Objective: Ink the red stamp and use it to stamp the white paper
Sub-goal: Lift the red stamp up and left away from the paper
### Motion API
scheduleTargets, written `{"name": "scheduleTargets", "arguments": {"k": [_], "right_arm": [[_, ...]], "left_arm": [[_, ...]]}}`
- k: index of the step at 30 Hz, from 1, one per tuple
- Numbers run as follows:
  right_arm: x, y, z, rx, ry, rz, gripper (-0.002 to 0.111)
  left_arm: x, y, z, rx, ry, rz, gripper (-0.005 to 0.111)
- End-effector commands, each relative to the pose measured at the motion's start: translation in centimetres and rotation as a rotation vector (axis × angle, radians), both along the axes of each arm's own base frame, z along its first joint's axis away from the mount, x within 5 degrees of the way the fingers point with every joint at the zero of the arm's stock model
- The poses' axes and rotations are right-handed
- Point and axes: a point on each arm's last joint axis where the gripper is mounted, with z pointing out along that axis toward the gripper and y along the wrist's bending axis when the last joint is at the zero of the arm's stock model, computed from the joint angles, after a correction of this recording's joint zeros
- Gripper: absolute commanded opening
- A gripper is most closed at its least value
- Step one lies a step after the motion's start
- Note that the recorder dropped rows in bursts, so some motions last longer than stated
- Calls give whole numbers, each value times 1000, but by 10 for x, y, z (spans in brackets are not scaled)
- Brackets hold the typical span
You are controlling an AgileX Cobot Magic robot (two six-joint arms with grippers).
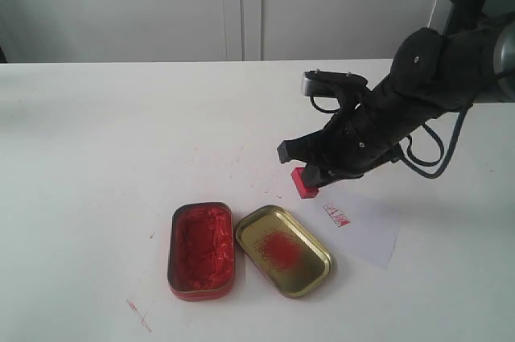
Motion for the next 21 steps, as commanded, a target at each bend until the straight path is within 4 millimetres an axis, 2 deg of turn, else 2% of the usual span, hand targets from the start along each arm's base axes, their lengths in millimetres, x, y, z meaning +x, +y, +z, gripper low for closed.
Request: {"name": "scheduleTargets", "arguments": {"k": [1,5,14,21], "right_arm": [[5,3,9,79,-43,-21,0],[10,12,14,187,-58,-41,0],[30,29,18,275,17,-2,0],[47,40,9,328,82,12,0]], "left_arm": [[0,0,-3,-3,7,-5,0],[0,0,-3,-3,7,-5,0],[0,0,-3,-3,7,-5,0],[0,0,-3,-3,7,-5,0]]}}
